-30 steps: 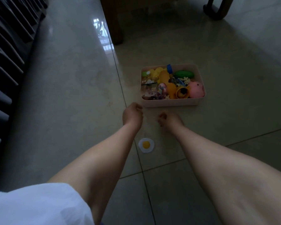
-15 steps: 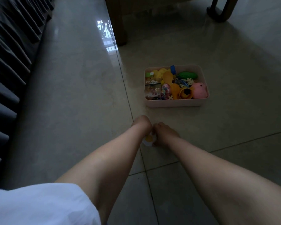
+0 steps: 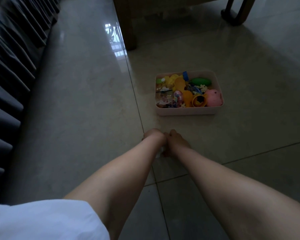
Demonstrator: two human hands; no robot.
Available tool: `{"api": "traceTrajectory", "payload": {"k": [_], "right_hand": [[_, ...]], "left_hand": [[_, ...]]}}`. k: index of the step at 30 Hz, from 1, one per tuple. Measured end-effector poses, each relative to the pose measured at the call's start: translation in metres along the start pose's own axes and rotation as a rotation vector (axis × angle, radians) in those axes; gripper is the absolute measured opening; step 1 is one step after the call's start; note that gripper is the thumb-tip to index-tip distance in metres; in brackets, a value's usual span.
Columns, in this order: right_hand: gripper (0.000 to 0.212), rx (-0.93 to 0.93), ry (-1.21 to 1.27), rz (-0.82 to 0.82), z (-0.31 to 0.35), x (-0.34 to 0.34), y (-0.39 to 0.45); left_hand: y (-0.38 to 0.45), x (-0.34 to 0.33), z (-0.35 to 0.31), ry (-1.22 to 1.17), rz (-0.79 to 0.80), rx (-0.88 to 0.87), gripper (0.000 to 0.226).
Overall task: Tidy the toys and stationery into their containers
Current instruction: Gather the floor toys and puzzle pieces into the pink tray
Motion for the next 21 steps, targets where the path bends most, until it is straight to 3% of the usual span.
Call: {"api": "traceTrajectory", "payload": {"k": [1,5,9,12,14,17,19,21], "right_hand": [[0.073,0.01,-0.002,0.01,0.0,-0.002,0.001],[0.076,0.007,-0.024,0.009,0.0,-0.004,0.002],[0.071,-0.039,-0.042,-0.03,0.003,0.004,0.004],[0.079,-0.078,-0.093,-0.039,0.002,0.006,0.007],[0.08,-0.11,-0.07,-0.025,-0.002,0.007,0.009],[0.067,-0.171,0.061,0.059,-0.011,-0.001,0.011],[0.049,-0.166,0.113,0.075,-0.012,-0.003,0.009],[0.038,-0.132,0.146,0.03,-0.011,0.01,0.007]], "left_hand": [[-0.003,-0.002,0.005,-0.098,0.021,0.085,0.027],[0.0,-0.004,0.011,-0.162,-0.008,0.147,0.026],[-0.001,0.001,0.026,-0.324,-0.152,0.263,0.035],[0.0,0.001,0.024,-0.13,-0.129,0.231,0.038],[0.004,0.007,0.023,-0.16,-0.203,0.2,0.036],[0.006,0.001,0.02,-0.294,-0.175,0.212,0.022],[0.01,-0.002,0.016,-0.369,-0.148,0.154,0.03],[0.013,0.011,0.014,-0.485,-0.259,0.11,0.031]]}}
Point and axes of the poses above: each hand's wrist, its own y-axis towards the middle knuckle, its own x-axis out of the back of the hand, z = x × y, the point moved 10 cm from there along y, towards the middle knuckle, and after that the axes turned 10 degrees about -x, right-handed, at the moved point
